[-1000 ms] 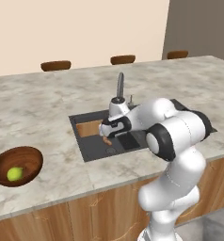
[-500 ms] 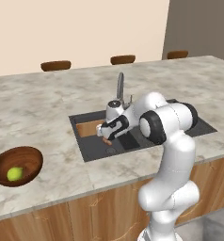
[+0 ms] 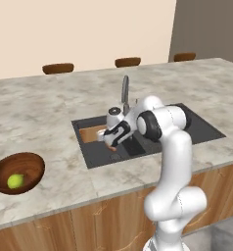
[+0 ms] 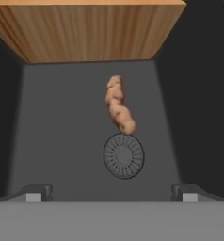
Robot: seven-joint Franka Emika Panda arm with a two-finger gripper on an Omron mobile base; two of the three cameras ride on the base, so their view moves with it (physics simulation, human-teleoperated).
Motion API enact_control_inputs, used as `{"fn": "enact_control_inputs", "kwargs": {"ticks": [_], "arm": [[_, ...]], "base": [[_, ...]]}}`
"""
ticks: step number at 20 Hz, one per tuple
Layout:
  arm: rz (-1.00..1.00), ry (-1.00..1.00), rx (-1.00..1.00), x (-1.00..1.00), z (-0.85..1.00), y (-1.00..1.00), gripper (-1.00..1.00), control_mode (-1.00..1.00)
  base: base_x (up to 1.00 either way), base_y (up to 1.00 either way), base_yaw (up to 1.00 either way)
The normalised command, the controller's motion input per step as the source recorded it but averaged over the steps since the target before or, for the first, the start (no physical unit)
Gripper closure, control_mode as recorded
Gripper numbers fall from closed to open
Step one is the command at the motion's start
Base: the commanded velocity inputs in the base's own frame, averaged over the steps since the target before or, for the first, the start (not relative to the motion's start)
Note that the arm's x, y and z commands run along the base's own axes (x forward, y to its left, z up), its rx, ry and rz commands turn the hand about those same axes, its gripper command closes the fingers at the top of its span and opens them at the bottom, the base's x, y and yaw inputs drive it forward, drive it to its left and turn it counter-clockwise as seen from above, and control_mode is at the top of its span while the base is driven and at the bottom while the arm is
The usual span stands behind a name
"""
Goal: Pick the pears from the cabinet and place them in one bowl. Pick the potato from the sink and place it in the other bowl.
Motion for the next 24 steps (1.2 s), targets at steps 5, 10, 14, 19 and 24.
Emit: {"fn": "enact_control_inputs", "kwargs": {"ticks": [5,10,14,19,24], "arm": [[0.0,0.01,0.0,0.76,-0.44,0.05,-1.0,-1.0],[0.0,0.08,0.0,0.69,-0.37,0.03,-1.0,-1.0],[0.02,0.15,0.0,0.45,-0.31,-0.03,-1.0,-1.0],[0.05,0.07,0.0,0.37,-0.34,-0.17,-1.0,-1.0],[0.07,0.01,0.0,0.11,-0.52,-0.03,-1.0,-1.0]], "base": [[0.0,0.0,0.0],[0.0,0.0,0.0],[0.0,0.0,0.0],[0.0,0.0,0.0],[0.0,0.0,0.0]]}}
